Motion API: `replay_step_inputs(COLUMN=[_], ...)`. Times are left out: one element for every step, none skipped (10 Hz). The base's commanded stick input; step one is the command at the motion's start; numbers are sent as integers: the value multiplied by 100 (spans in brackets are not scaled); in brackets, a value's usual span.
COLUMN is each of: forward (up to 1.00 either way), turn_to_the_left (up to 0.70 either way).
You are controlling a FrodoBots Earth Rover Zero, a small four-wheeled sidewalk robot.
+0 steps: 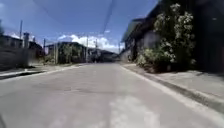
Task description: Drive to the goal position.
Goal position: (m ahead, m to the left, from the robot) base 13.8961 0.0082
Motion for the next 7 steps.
replay_step_inputs(forward=[100,100,100,100,100,100,100], turn_to_the_left=[0,0,0,0,0,0,0])
